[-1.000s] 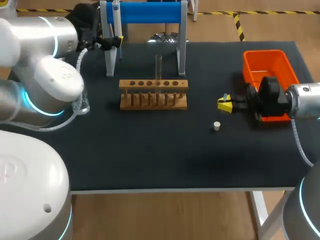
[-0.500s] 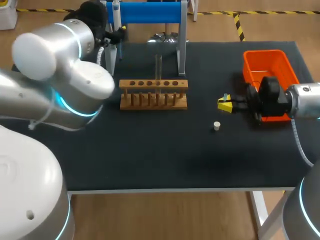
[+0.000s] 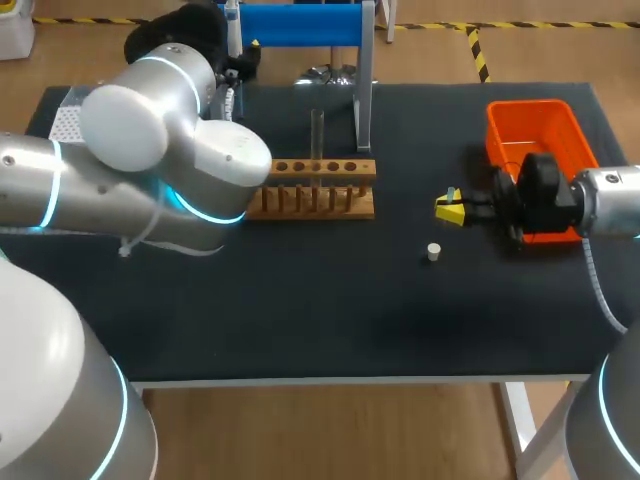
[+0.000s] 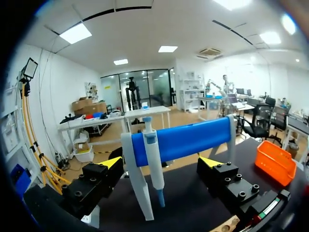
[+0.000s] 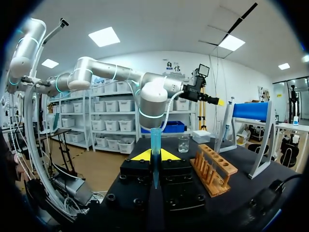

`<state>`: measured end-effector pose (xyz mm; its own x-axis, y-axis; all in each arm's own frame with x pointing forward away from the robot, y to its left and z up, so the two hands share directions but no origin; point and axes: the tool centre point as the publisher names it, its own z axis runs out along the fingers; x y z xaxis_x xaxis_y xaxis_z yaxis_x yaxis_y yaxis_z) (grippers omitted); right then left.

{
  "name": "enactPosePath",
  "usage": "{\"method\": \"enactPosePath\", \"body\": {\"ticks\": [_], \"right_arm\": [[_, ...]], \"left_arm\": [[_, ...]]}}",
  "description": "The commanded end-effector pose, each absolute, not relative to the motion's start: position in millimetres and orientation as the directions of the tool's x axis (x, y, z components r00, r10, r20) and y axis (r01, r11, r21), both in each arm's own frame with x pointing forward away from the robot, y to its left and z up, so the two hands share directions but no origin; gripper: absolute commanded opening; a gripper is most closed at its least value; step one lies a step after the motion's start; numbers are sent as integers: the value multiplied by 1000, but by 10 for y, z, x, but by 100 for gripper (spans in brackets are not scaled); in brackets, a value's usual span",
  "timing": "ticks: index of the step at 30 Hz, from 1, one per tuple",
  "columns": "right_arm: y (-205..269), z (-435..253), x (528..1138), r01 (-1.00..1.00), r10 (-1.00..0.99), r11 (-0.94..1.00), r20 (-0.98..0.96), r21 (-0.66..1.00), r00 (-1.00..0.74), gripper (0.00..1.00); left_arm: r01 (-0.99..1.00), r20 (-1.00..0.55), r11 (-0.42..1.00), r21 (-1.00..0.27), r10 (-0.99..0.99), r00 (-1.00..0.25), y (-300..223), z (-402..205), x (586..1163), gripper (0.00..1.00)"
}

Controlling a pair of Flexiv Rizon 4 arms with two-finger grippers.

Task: Invert the test tube, pick up the pipette, mount the tip to pipette, aspirate from beaker and dispense into the tube, eject the tip, return the pipette, and cap with the stopper.

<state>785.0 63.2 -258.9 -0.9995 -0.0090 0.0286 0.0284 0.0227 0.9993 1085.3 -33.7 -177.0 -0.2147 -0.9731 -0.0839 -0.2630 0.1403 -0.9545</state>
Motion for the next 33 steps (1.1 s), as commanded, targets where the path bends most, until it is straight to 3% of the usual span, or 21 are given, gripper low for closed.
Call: {"method": "enactPosePath", "body": {"ticks": [1,9,11,13,14,16,19,21,25,28,33], "right_arm": [[627,-2585,7842,28,-8,24,28,999,-1000,0],[627,-2585,7842,28,-8,24,28,999,-1000,0],[627,-2585,7842,28,-8,24,28,999,-1000,0],[627,-2585,7842,28,-8,24,28,999,-1000,0],[627,-2585,7842,28,-8,24,28,999,-1000,0],[627,-2585,7842,28,-8,24,28,999,-1000,0],[627,-2585,7842,28,-8,24,28,999,-1000,0],[627,-2585,7842,28,-8,24,28,999,-1000,0],[627,-2585,7842,28,-8,24,28,999,-1000,0],[627,-2585,7842,28,-8,24,28,999,-1000,0],[627,-2585,7842,28,-8,24,28,999,-1000,0]], "left_arm": [[-221,-96,126,-967,-985,-141,-387,-1869,10956,100],[-204,-89,115,-972,-987,-135,-416,-1896,11106,100],[-203,-87,114,-972,-987,-137,-419,-1904,11136,87],[-203,-87,114,-972,-987,-138,-416,-1908,11161,87],[-204,-87,114,-972,-987,-138,-410,-1910,11175,78],[-203,-86,113,-973,-987,-137,-394,-1911,11207,70],[-201,-85,112,-973,-987,-138,-383,-1911,11240,70],[-199,-85,111,-974,-987,-138,-365,-1915,11280,64],[-197,-81,107,-974,-987,-138,-346,-1933,11337,76],[-190,-80,106,-976,-987,-140,-336,-1938,11375,68],[-173,-75,99,-980,-987,-139,-320,-1956,11446,69]]}}
